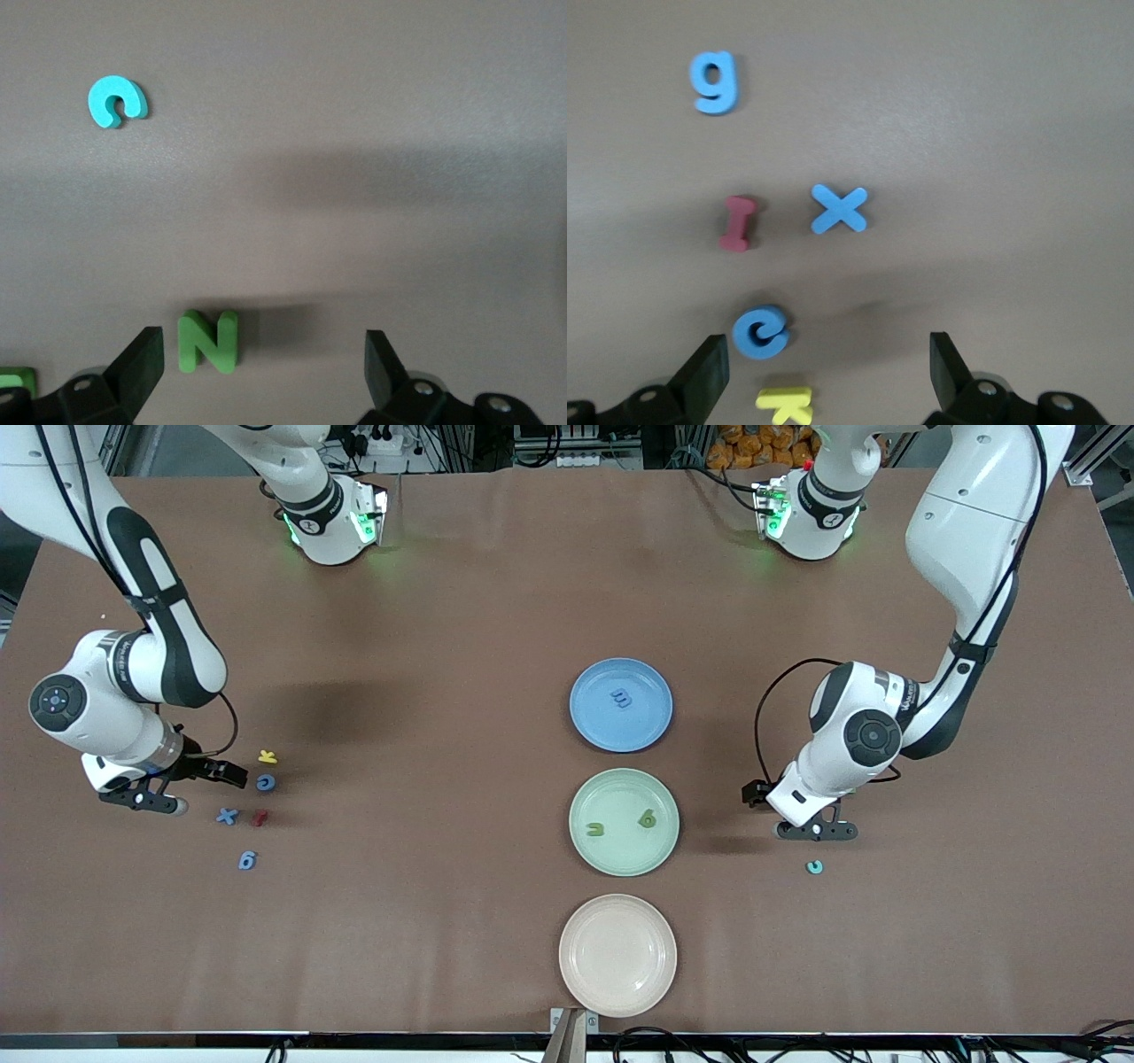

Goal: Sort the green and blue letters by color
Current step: 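Grasp the blue x with the right gripper while the left grasps N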

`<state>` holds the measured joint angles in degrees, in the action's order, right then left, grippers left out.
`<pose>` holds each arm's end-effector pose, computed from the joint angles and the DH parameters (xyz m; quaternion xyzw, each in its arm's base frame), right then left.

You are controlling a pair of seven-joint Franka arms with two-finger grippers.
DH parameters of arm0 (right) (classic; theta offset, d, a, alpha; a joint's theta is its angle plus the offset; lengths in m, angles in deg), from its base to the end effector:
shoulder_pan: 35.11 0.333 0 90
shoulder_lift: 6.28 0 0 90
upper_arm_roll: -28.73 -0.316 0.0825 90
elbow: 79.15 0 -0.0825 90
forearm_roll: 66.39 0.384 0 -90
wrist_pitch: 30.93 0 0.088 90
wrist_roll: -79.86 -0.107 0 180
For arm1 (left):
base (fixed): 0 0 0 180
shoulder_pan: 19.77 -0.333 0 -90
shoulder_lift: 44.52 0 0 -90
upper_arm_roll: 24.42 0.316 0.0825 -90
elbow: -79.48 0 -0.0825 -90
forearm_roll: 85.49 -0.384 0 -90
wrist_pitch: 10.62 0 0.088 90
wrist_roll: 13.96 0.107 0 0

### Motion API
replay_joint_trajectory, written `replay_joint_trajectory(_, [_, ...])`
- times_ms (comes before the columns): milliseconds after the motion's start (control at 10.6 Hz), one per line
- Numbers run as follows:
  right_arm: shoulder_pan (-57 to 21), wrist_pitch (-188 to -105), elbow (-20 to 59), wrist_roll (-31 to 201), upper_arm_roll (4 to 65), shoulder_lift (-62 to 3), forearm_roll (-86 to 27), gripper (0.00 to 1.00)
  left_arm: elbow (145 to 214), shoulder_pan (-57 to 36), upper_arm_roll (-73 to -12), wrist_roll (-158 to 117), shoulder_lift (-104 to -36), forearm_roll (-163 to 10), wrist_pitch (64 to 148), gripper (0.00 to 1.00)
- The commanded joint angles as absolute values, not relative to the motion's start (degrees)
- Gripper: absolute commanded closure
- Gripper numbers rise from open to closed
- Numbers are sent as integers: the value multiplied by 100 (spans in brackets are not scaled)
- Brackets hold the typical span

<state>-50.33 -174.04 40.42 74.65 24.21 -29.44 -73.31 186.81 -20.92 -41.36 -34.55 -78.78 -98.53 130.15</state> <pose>0.5770 -0.1088 0.2298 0.9954 -0.0938 0.0035 0.0211 0.6174 -0.1643 0.2047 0.9997 -0.0209 0.0070 0.0125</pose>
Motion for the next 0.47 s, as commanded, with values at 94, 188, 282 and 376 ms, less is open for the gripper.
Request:
replay_joint_trajectory(94, [-5268,-17454,3767,7476,2293,-3263,-7412,0,19012,-2425,-4208,-3339,-7844,-10464,13167,0])
replay_joint_trajectory(188, [-5260,-17463,3557,7476,2293,-3482,-7412,0,19126,-2452,-4208,-3339,-7818,-10465,13298,0])
replay_joint_trajectory(282, [-5260,-17463,3346,7467,2293,-3702,-7395,0,19197,-2460,-4208,-3347,-7853,-10465,13447,0])
replay_joint_trajectory(376, [-5251,-17463,3178,7458,2293,-3852,-7386,0,19198,-2452,-4208,-3347,-7888,-10465,13519,0])
